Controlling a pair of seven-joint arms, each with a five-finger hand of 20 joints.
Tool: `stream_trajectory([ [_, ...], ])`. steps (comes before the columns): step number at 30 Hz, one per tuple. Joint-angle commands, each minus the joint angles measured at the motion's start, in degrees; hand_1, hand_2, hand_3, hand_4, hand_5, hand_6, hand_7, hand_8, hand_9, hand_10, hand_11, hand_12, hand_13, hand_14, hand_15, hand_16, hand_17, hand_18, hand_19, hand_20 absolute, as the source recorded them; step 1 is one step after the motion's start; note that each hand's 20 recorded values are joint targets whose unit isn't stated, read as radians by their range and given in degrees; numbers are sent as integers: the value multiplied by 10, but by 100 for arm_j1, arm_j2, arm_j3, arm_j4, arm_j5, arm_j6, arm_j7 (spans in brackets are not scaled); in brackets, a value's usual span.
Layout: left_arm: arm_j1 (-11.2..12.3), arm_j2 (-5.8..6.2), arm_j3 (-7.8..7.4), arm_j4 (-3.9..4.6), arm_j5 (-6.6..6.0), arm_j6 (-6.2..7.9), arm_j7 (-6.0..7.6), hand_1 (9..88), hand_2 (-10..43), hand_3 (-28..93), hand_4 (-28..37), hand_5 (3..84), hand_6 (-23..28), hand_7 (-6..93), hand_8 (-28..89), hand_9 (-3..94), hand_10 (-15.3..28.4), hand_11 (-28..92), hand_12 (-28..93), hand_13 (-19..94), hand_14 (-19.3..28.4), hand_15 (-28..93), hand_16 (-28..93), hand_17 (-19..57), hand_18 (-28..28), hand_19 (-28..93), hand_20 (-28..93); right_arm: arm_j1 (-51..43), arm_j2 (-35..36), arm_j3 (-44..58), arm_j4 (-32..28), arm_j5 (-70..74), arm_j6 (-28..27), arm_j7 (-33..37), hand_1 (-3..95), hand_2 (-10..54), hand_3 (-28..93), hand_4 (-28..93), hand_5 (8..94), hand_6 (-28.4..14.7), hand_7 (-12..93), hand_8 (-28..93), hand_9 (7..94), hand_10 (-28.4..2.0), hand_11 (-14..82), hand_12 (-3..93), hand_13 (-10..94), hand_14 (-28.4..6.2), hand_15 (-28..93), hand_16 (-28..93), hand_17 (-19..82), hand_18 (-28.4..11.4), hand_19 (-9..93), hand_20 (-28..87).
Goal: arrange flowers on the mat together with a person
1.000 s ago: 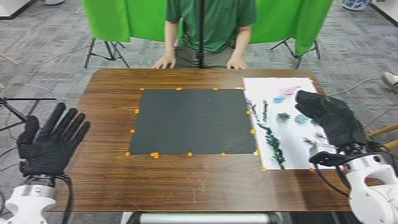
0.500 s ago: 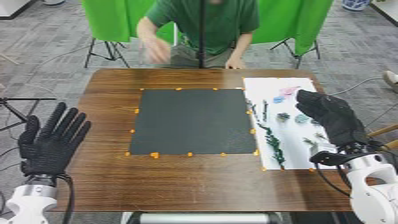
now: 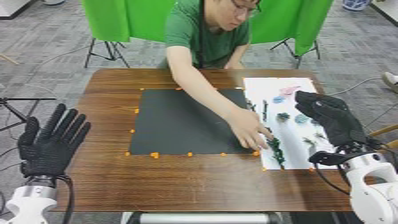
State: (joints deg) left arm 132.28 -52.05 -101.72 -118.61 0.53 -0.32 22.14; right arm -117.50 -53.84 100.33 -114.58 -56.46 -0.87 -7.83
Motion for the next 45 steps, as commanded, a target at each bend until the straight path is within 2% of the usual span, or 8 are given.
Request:
stream_trajectory([
  [1, 108, -50, -6, 23, -65, 59, -34, 243, 103, 688, -283, 380, 66, 28, -81, 332, 124, 107, 49, 216, 112, 178, -75, -20, 95, 181, 99, -114, -57, 32, -62, -4, 34, 57, 307, -95, 735, -224, 558, -3, 149, -125, 468, -87, 58, 83, 326, -108, 125, 59, 165, -137, 41, 185],
  [7, 70, -13, -6, 33, -64, 48, -36, 244, 103, 688, -283, 380, 66, 29, -81, 333, 125, 108, 49, 216, 113, 181, -76, -21, 95, 185, 99, -159, -100, 46, -72, 15, -44, 82, 303, -82, 729, -222, 558, -4, 149, -125, 470, -88, 58, 84, 328, -110, 125, 61, 165, -138, 42, 186],
  [21, 197, -38, -57, -22, -82, 84, 15, 245, 105, 688, -283, 382, 67, 28, -81, 334, 125, 110, 49, 217, 113, 182, -77, -20, 95, 185, 99, -210, -58, 27, -68, 111, -15, 60, 296, -70, 727, -218, 558, -5, 147, -125, 470, -90, 58, 84, 329, -112, 123, 65, 164, -139, 44, 187],
  [25, 165, -52, -15, -9, -76, 83, -61, 245, 105, 687, -283, 382, 67, 29, -81, 335, 126, 110, 49, 217, 113, 182, -77, -20, 95, 185, 100, -264, -114, 97, -93, 76, -30, 93, 296, -68, 725, -218, 558, -5, 146, -124, 471, -91, 58, 84, 328, -111, 123, 65, 164, -140, 45, 187],
  [40, 199, -80, -46, -18, -94, 124, -39, 245, 105, 688, -283, 382, 67, 29, -81, 334, 125, 109, 49, 214, 111, 176, -75, -22, 96, 185, 101, -281, -159, 132, -98, 54, -74, 152, 294, -66, 726, -218, 559, -6, 147, -124, 471, -92, 58, 84, 329, -112, 123, 67, 164, -141, 46, 187],
  [45, 219, -82, -35, -25, -90, 109, -25, 244, 105, 690, -283, 382, 66, 30, -81, 334, 124, 109, 49, 215, 113, 181, -73, -22, 96, 185, 101, -295, -121, 106, -103, 86, -30, 140, 293, -65, 726, -218, 558, -8, 146, -124, 466, -102, 57, 85, 329, -111, 123, 67, 164, -140, 46, 186],
])
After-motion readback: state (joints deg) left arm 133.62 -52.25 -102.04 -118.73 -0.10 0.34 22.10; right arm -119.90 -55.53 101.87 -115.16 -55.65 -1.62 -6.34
